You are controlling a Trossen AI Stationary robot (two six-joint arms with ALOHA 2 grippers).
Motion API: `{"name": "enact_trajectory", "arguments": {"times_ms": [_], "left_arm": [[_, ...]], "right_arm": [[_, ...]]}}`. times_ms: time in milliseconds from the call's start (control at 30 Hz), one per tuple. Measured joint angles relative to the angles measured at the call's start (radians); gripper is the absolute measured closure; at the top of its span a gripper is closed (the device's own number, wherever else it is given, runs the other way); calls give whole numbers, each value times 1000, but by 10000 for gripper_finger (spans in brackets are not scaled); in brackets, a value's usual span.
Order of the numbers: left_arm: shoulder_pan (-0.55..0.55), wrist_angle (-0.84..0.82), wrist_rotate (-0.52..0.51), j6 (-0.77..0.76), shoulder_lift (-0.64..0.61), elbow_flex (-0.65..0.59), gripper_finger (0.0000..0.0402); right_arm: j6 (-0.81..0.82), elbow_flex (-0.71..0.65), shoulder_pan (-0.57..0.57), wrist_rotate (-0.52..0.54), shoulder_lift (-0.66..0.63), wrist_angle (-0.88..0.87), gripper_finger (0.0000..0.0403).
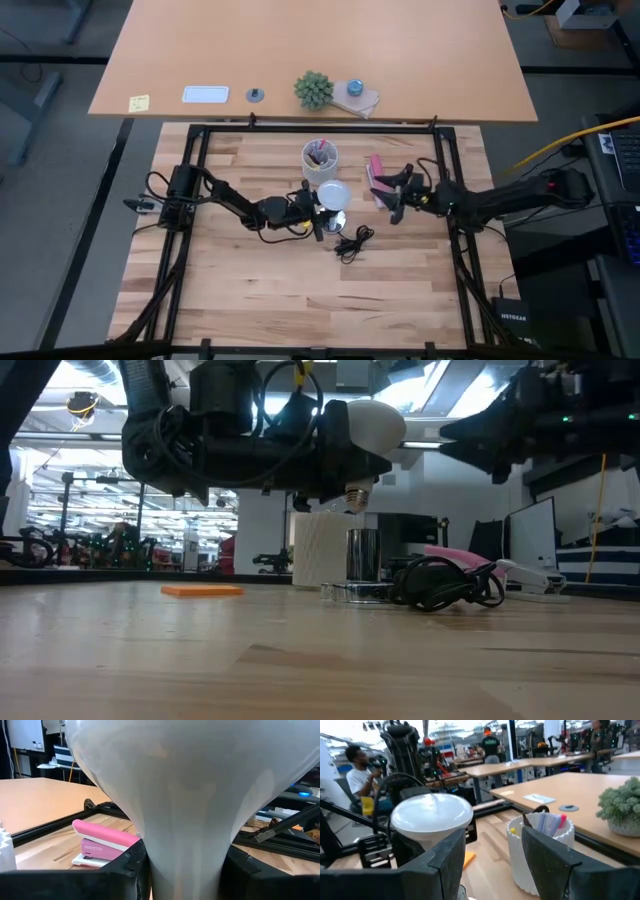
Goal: Screw lightbulb
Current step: Insert the lightbulb into the lamp
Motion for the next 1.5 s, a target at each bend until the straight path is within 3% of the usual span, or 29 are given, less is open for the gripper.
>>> {"name": "enact_trajectory", "arguments": {"times_ms": [233, 500, 933, 1500], "left_arm": [[0, -7, 0, -1, 17, 6, 256], [-6, 37, -4, -12, 123, 63, 253], [-6, 20, 3, -1, 146, 71, 250], [-18, 4, 0, 3, 144, 72, 249]], "right_arm": [[0, 100, 0, 2, 189, 0, 203], [0, 153, -1, 5, 290, 5, 203], [0, 153, -2, -68, 297, 1, 203], [-33, 153, 63, -59, 296, 13, 203]]}}
